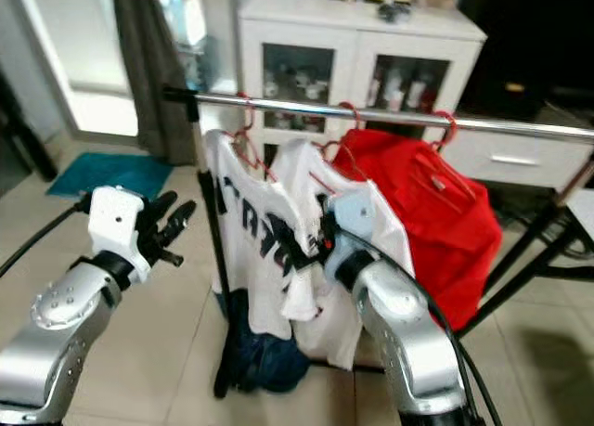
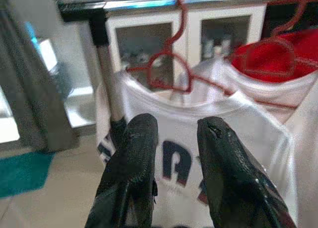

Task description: Hang hanger

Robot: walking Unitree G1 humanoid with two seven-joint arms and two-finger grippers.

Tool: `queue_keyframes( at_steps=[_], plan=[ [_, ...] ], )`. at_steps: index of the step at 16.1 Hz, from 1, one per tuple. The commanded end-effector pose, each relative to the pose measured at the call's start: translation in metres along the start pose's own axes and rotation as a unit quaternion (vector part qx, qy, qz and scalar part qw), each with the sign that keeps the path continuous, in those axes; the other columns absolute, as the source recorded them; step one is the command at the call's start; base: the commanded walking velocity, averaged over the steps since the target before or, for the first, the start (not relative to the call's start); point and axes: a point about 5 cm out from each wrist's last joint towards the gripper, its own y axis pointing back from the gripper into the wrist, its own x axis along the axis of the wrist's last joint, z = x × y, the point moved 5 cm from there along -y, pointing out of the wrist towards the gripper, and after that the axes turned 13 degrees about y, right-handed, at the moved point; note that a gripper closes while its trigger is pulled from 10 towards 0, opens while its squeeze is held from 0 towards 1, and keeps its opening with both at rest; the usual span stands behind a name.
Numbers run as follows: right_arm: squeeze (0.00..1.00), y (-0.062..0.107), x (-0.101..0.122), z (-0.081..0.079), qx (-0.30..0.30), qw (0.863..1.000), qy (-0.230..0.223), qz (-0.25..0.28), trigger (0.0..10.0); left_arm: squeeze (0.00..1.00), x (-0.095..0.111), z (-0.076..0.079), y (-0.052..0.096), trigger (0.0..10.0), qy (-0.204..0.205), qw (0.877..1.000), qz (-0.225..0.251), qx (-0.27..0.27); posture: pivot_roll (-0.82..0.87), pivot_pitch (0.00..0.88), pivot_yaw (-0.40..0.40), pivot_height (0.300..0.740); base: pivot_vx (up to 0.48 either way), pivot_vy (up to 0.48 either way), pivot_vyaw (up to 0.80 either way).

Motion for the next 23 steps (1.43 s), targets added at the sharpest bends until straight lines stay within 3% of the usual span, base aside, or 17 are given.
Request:
queue_keyframes(
  at_steps=[1,5,10,18,22,23],
  plan=[
    [1.0,-0.002,-0.002,0.0,-0.002,1.0,-0.003,-0.002,10.0,0.0,-0.004,-0.007,0.0,10.0,-0.004,1.0,-0.014,0.017,-0.04,0.0,-0.025,0.74,0.0,0.0,0.0],
    [1.0,-0.004,-0.008,0.003,-0.023,0.999,-0.006,-0.022,10.0,0.0,-0.005,-0.015,0.0,10.0,0.001,0.999,-0.015,0.037,-0.04,0.0,-0.023,0.74,0.067,0.0,0.0],
    [1.0,-0.006,-0.007,0.006,-0.031,0.999,0.016,-0.02,10.0,0.0,-0.005,-0.008,-0.004,10.0,0.003,1.0,-0.015,0.019,-0.05,0.0,-0.01,0.74,0.307,0.0,0.64],
    [1.0,-0.015,0.006,0.012,-0.037,0.998,0.048,-0.005,10.0,0.0,-0.012,-0.005,0.002,10.0,-0.002,1.0,-0.028,0.01,-0.04,0.0,-0.026,0.74,0.195,0.0,0.0],
    [1.0,-0.03,0.01,0.045,-0.097,0.992,0.071,-0.037,10.0,0.0,-0.017,0.009,0.014,10.0,-0.015,0.994,-0.061,-0.088,-0.03,0.0,-0.037,0.74,0.0,0.0,0.0],
    [0.7,-0.035,0.013,0.055,-0.111,0.99,0.079,-0.046,10.0,0.0,-0.018,0.011,0.017,10.0,-0.01,0.99,-0.078,-0.114,-0.03,0.0,-0.037,0.74,0.0,0.0,0.0]
  ],
)
